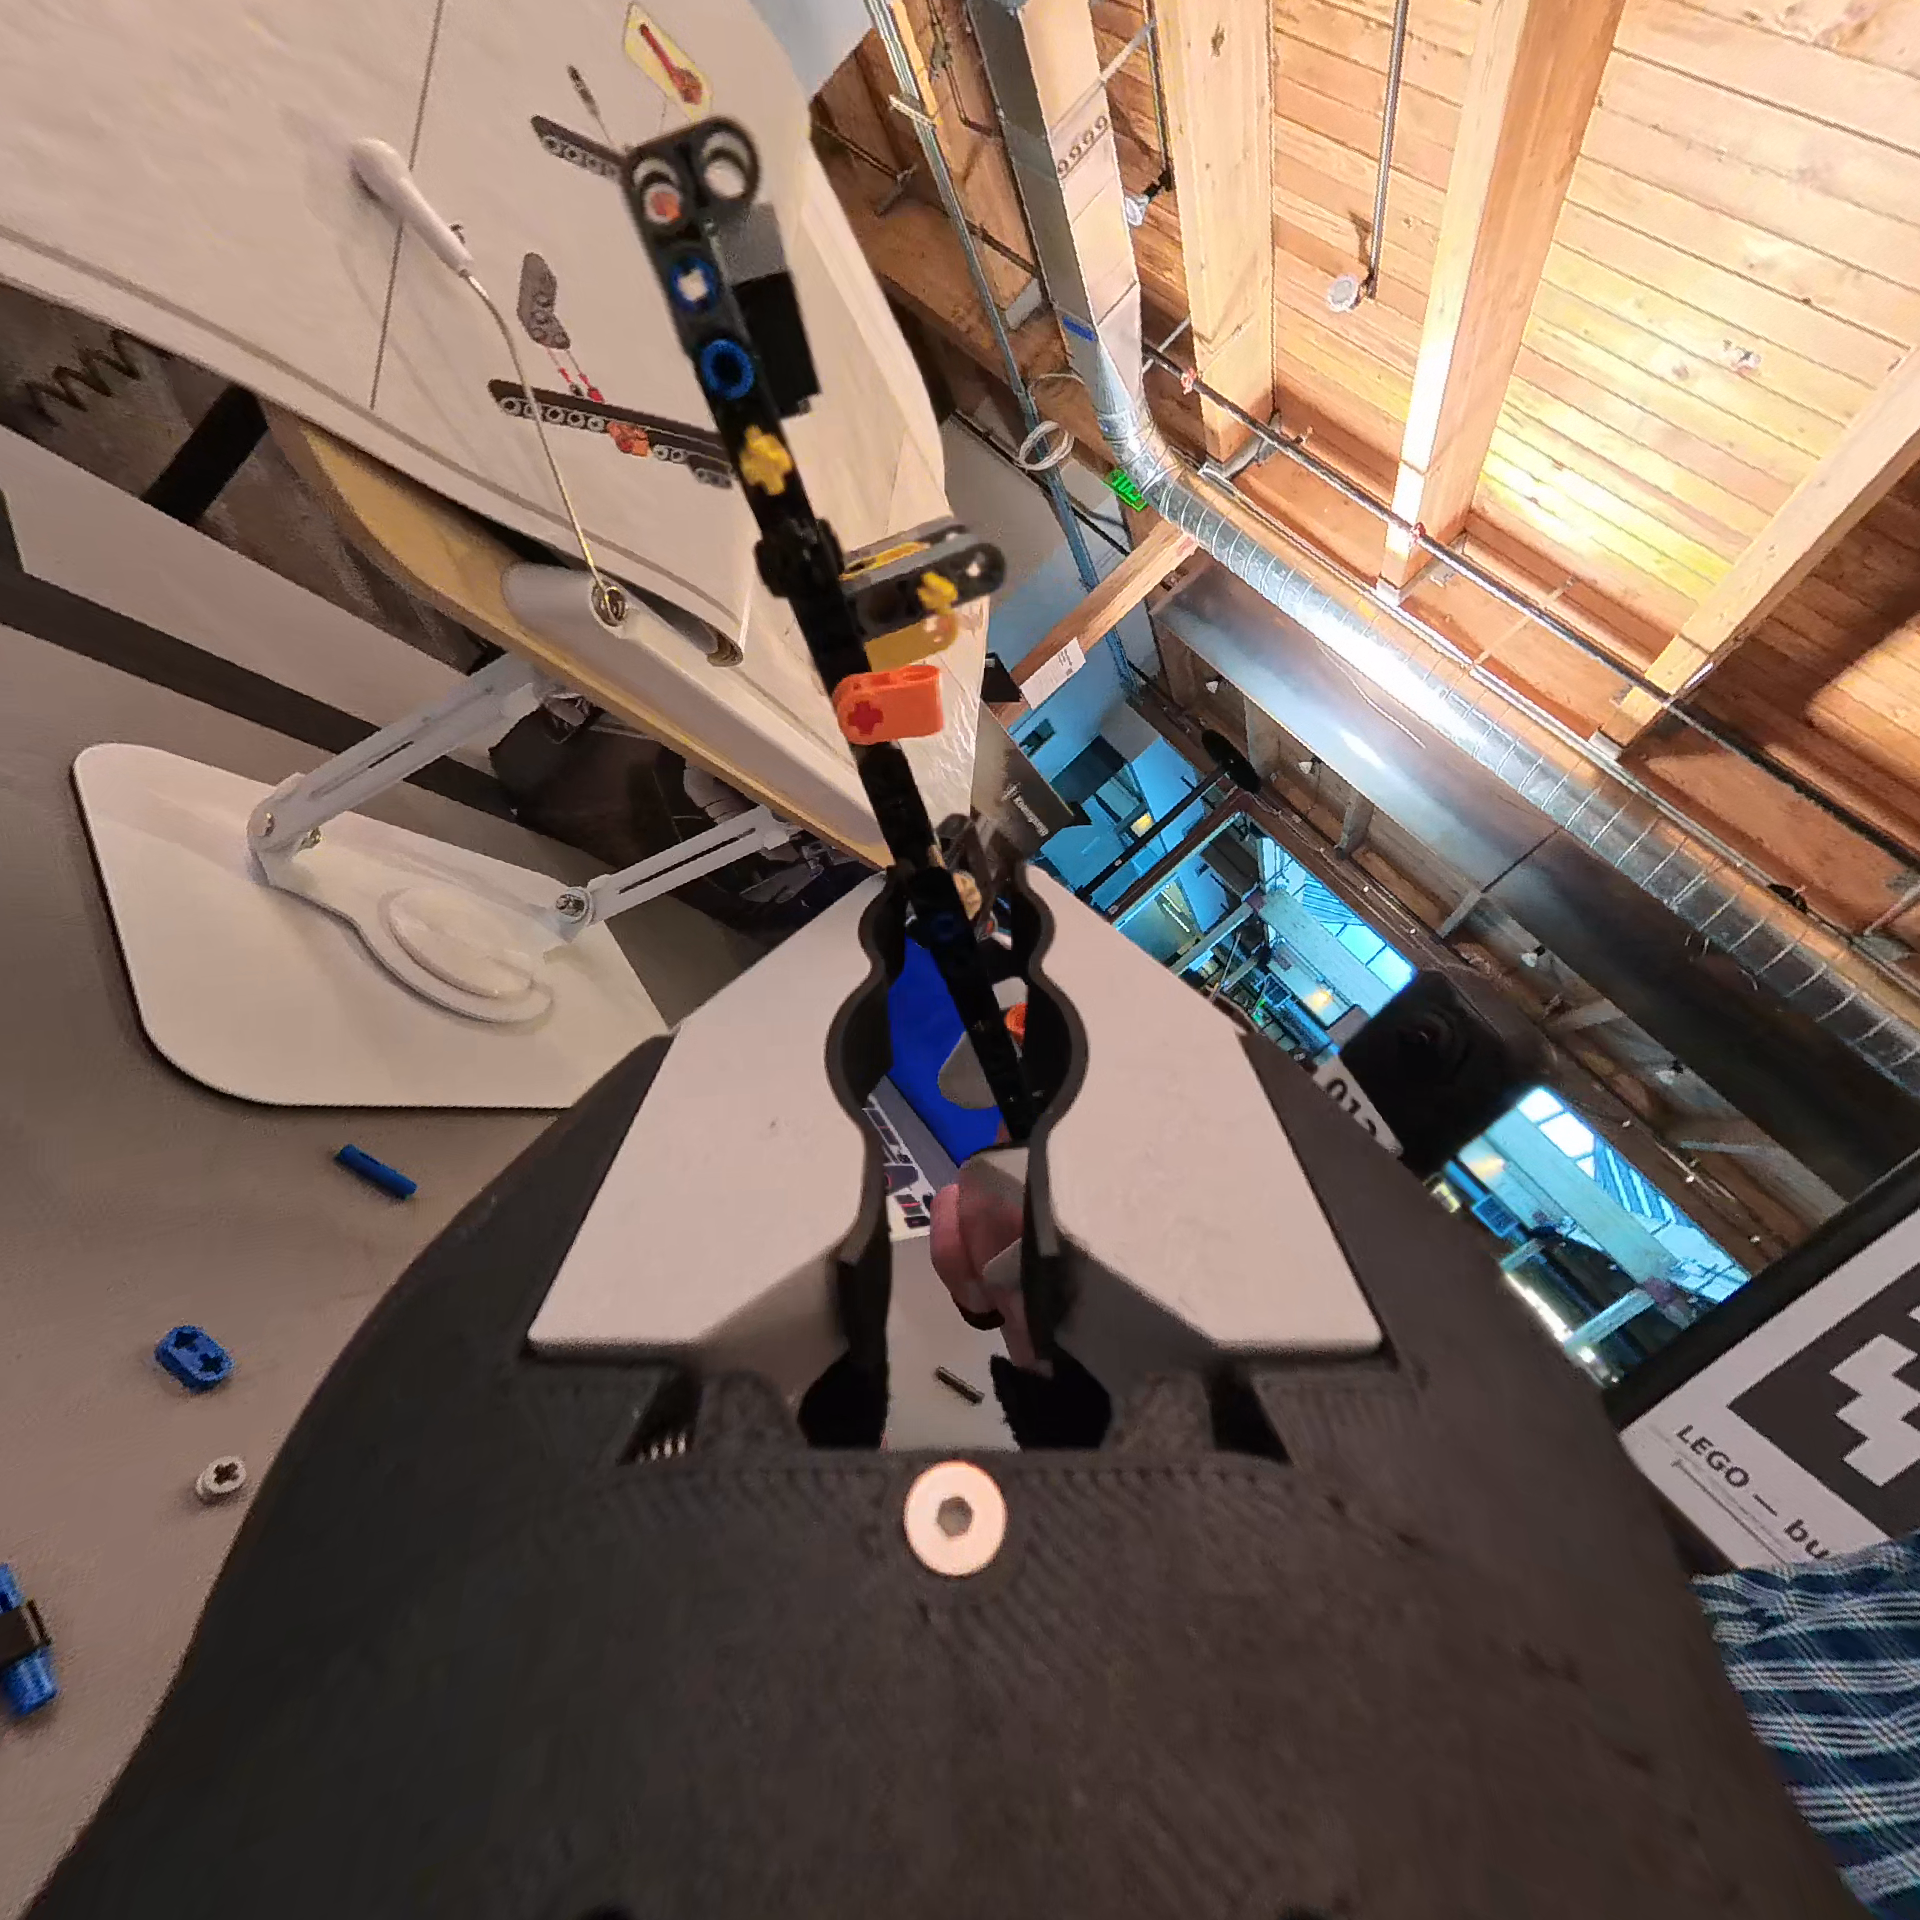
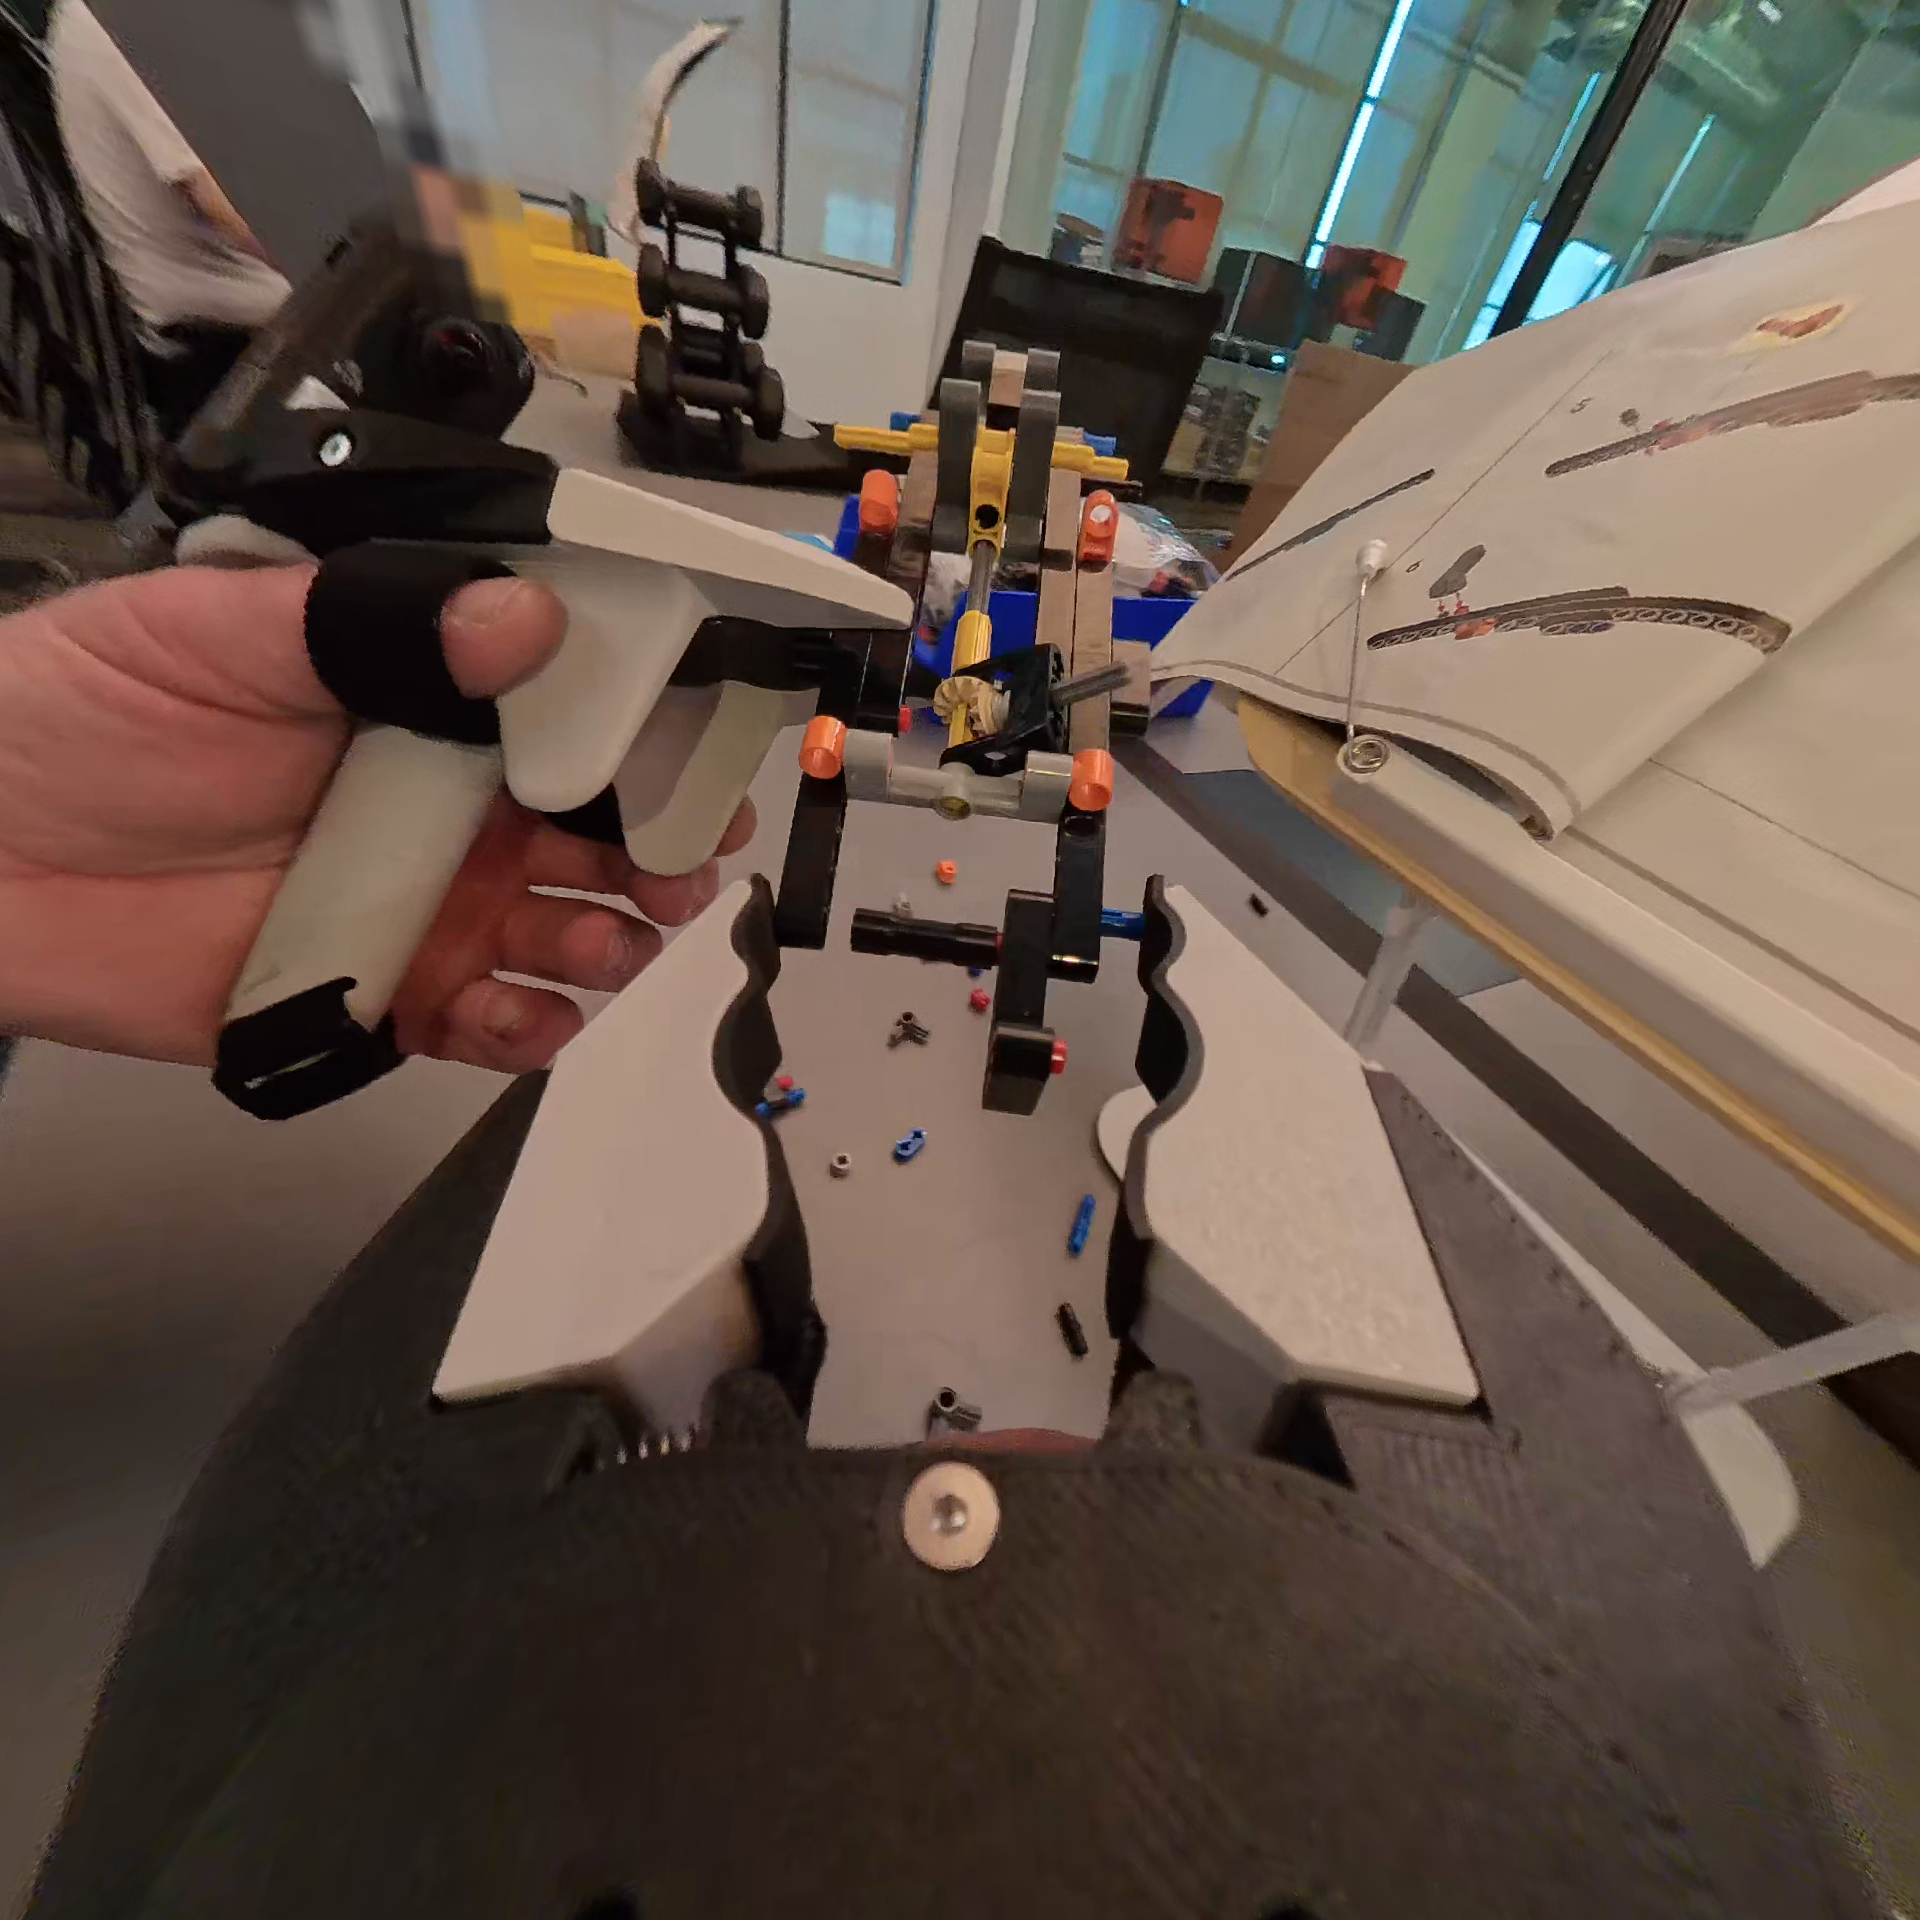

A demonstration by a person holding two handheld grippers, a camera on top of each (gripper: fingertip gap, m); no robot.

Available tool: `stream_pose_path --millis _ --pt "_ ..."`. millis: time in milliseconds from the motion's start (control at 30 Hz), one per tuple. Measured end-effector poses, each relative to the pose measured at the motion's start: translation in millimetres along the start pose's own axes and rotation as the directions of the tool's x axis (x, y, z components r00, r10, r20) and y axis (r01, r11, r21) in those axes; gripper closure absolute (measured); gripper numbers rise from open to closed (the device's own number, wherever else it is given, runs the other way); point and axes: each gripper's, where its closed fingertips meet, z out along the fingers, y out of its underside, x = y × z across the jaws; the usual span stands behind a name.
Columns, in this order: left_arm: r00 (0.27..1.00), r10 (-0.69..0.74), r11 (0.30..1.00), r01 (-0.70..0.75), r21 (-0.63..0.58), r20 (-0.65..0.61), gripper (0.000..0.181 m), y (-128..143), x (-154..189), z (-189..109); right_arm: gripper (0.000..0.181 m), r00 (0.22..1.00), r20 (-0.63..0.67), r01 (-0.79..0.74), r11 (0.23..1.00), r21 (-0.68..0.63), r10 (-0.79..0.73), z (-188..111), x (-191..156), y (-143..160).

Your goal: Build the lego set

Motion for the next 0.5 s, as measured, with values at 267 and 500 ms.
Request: stream_pose_path --millis 267,500 --pt "0.990 0.140 0.990 -0.140 -0.034 -0.015 0.161 5.1 13.5 -0.3 0.114 0.938 0.240 -0.271 0.960 0.067 0.248 -9.4 -2.6 -4.8" --pt "0.951 0.299 0.949 -0.305 -0.079 -0.084 0.153 16.9 29.0 -7.6 0.114 0.840 0.417 -0.425 0.899 0.107 0.347 -23.0 -5.1 -13.0"
